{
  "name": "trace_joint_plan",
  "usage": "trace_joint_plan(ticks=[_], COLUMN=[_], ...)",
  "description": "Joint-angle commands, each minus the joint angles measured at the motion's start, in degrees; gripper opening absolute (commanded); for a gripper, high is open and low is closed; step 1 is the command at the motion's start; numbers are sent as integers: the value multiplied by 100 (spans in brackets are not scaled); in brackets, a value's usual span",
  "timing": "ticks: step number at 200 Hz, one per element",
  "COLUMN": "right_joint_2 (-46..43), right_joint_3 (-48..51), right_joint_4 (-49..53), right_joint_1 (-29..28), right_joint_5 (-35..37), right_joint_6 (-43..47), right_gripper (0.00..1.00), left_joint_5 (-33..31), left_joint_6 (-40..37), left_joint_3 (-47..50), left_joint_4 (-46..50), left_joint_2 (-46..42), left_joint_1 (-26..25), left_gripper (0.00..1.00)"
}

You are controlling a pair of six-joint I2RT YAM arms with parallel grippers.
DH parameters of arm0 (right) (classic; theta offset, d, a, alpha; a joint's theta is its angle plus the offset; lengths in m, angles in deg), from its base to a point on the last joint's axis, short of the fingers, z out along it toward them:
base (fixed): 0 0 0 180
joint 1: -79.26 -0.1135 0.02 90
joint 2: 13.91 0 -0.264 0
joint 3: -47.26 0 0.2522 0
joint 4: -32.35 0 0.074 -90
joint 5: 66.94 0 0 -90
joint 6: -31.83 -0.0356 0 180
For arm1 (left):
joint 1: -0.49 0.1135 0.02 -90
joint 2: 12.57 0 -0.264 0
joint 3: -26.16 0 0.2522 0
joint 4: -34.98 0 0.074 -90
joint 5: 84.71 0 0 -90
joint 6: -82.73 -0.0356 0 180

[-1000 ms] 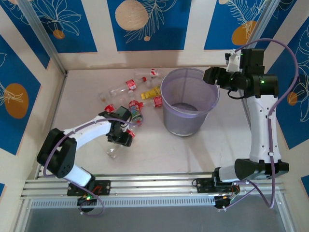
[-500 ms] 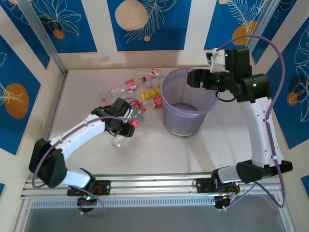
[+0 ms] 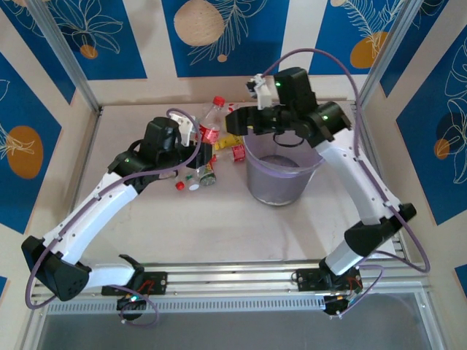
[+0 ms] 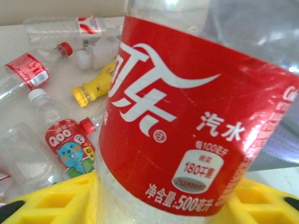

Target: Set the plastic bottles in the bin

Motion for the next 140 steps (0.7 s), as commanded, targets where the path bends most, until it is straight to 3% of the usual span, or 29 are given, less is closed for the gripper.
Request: trace_joint_plan(ticks=[1, 53, 91, 108, 122, 140], right_joint_2=[341, 1185, 1285, 1256, 1256, 1259], right_joint_3=[-364, -1025, -1220, -1248, -1313, -1609], right_joint_4=[-377, -304, -190, -184, -201, -156], right_joint_1=[-126, -280, -267, -207, -136, -42], right_joint_5=[-220, -329, -261, -228, -218, -116], right_joint_6=[-118, -192, -149, -112, -71, 68], right_gripper=[76, 78, 52, 49, 49, 48], left_joint_5=[365, 509, 344, 328, 424, 520], left_joint_6=[213, 293, 288, 284, 255, 220], left_joint_3=[-54, 18, 5, 40, 112, 239], left_joint_4=[-498, -716, -684, -737, -863, -963], left_joint_2=[-144, -202, -159, -166, -223, -391], left_joint_1=[-11, -4, -5, -6, -6, -5], left_gripper=[53, 53, 54, 70, 98, 100])
